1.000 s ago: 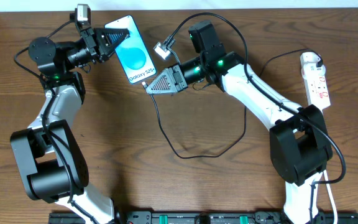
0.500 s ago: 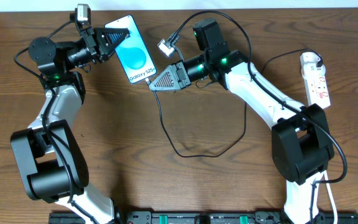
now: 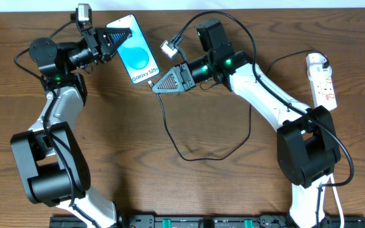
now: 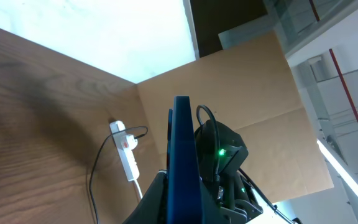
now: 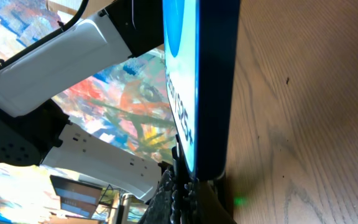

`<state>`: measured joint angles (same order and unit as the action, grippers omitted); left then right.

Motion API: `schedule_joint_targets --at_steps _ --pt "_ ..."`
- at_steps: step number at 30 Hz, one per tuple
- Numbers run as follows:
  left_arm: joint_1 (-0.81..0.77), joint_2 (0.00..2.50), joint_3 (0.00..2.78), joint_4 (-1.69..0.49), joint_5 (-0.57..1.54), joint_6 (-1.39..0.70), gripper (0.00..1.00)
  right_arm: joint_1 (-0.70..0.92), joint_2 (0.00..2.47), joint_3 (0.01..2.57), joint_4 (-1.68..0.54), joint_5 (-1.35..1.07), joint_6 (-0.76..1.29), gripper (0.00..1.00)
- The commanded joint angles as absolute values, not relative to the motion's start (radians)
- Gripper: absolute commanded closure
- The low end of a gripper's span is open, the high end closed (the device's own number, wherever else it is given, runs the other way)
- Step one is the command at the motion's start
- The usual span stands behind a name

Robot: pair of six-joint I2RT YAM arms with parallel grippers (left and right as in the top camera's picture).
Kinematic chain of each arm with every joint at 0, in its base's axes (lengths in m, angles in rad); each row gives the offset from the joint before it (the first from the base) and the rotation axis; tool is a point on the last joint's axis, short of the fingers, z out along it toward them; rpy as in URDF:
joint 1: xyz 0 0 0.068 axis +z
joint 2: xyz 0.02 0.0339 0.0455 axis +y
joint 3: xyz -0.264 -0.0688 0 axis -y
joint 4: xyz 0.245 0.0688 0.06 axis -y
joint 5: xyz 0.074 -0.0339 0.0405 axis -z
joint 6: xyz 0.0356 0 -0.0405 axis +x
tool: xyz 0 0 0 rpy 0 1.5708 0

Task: Plug charger to phone and switch on socket
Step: 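Push the connector into the smartphone's port with the right gripper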

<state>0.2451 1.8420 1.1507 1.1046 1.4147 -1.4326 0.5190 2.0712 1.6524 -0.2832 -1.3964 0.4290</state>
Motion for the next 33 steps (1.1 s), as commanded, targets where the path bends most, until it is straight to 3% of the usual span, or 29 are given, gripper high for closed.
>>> schedule_joint_targets --at_steps 1,33 --pt "0.245 1.814 1.167 1.117 1.406 -1.425 0.93 0.530 2.069 1.654 -0.279 -1.418 0.434 0.99" --pt "0.223 1.814 1.167 1.117 1.456 -1.413 0.93 0.511 2.069 1.654 -0.211 -1.379 0.513 0.99"
